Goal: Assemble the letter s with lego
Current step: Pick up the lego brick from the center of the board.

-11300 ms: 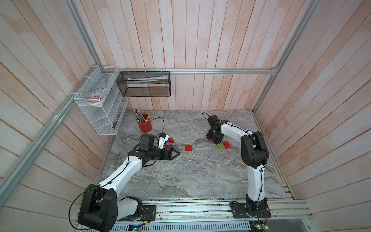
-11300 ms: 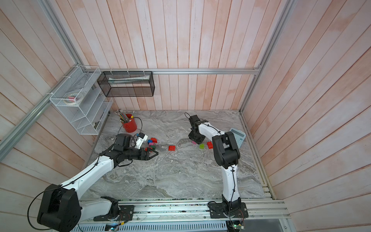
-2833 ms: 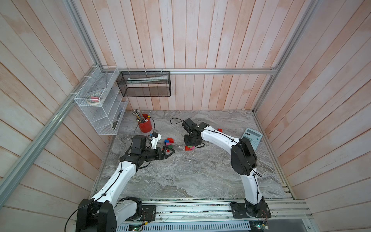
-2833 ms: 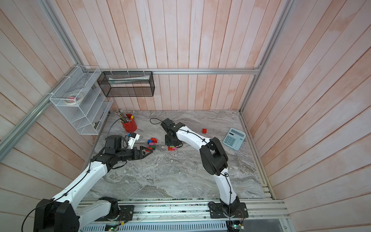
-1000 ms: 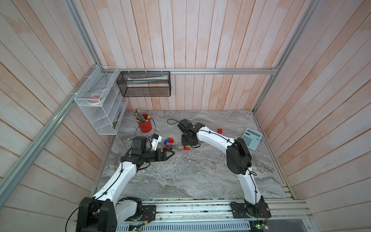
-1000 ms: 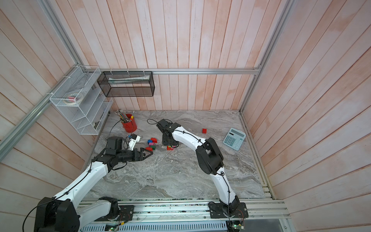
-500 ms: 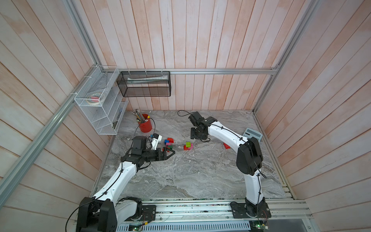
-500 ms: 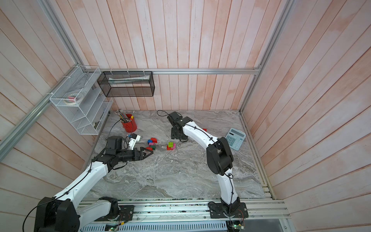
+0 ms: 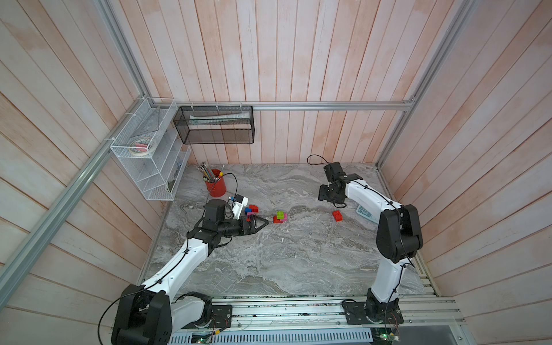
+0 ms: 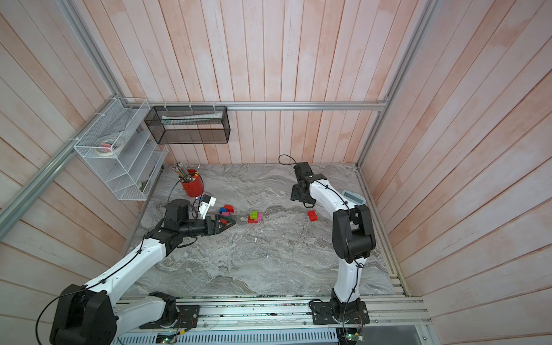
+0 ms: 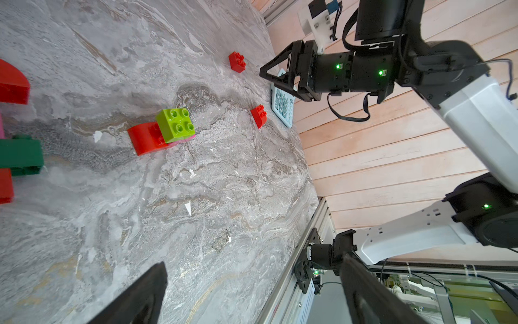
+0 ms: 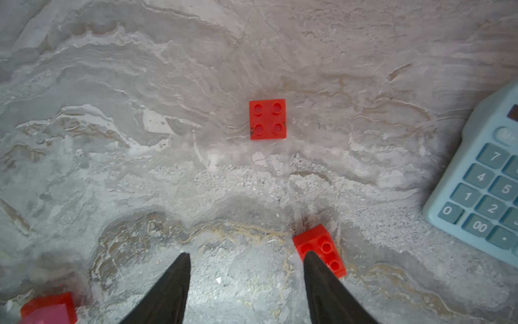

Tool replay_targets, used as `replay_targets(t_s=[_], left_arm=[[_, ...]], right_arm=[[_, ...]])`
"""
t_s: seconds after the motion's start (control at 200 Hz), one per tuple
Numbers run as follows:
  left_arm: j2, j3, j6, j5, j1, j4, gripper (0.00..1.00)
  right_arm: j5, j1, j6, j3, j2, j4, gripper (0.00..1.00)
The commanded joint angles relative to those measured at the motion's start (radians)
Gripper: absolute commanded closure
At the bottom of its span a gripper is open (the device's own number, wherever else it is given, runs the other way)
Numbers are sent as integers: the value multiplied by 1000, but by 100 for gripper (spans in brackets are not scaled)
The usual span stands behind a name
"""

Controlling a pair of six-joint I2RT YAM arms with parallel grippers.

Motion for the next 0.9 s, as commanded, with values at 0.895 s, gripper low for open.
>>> replay_targets(t_s=[0.895], left_arm=[[120,83,-14,-8,-14,72,0]], right_arm=[[-2,-89,-100,373,409,-9,54]])
